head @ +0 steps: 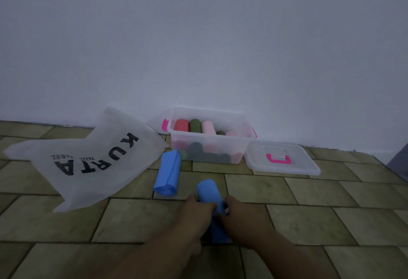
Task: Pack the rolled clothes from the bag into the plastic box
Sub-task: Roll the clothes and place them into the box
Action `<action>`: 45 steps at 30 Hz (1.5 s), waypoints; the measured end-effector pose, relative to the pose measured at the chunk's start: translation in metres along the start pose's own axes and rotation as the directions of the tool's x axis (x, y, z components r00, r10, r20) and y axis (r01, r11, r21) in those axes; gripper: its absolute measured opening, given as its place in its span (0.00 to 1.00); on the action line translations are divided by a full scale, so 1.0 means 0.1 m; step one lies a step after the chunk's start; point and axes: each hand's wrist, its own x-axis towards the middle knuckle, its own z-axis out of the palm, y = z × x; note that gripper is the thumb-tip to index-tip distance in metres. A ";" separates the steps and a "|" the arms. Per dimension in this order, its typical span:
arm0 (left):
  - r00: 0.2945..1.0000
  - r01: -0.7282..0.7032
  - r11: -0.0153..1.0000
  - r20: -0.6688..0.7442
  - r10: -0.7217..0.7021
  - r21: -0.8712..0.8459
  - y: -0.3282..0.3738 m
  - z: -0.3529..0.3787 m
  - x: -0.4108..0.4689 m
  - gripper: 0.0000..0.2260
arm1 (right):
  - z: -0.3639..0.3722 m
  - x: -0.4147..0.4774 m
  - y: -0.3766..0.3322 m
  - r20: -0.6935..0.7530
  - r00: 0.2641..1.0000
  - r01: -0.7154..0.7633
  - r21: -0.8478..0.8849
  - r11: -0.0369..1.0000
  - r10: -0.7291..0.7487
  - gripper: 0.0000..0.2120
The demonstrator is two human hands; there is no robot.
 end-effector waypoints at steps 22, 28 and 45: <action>0.732 -0.336 0.355 0.005 0.681 0.873 1.32 -0.26 0.66 0.34 | -1.13 0.68 -0.01 -0.031 0.999 0.017 0.960 0.280 0.045 0.19; 0.857 -0.115 0.266 -0.040 0.514 0.957 1.58 -0.41 1.32 0.43 | -1.62 1.66 -0.26 -0.303 0.920 -0.042 0.555 0.831 0.249 0.21; 0.887 -0.151 0.261 0.014 0.461 0.953 1.62 -0.44 1.36 0.40 | -1.27 2.07 -0.40 -0.271 0.962 -0.087 -0.235 0.968 0.021 0.15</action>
